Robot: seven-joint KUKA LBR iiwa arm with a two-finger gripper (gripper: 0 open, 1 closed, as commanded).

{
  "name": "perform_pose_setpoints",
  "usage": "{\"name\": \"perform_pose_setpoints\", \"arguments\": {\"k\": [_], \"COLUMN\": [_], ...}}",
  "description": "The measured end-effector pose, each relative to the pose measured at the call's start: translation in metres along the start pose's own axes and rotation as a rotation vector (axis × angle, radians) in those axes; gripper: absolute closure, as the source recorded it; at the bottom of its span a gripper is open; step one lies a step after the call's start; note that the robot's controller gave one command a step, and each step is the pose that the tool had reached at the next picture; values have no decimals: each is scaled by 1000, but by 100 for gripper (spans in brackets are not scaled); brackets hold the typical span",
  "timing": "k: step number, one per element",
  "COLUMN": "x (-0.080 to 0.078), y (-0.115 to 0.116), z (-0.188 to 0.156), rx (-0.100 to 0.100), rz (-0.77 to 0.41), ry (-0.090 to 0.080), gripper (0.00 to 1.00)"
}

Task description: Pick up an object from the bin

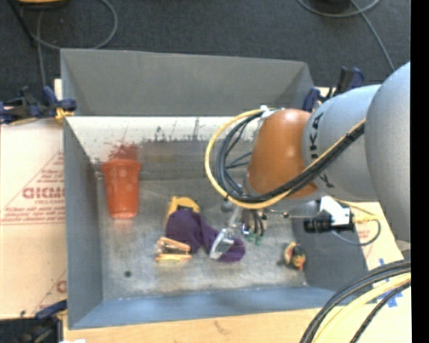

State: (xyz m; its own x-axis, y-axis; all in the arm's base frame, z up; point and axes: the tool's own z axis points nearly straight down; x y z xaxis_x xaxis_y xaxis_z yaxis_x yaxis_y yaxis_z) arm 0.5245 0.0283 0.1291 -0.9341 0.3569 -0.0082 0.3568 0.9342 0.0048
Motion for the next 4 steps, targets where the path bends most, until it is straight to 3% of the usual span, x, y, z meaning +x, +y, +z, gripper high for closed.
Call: {"name": "perform_pose_setpoints", "arguments": {"k": [1,2,3,4], "x": [-3,7,7,9], "y": [-3,-8,-8,-14], "z": [36,49,49,15], "rx": [4,2,2,8], "rz": [-119,208,208,215], "ry": [5,22,20,14], "gripper": [0,100,100,100]}}
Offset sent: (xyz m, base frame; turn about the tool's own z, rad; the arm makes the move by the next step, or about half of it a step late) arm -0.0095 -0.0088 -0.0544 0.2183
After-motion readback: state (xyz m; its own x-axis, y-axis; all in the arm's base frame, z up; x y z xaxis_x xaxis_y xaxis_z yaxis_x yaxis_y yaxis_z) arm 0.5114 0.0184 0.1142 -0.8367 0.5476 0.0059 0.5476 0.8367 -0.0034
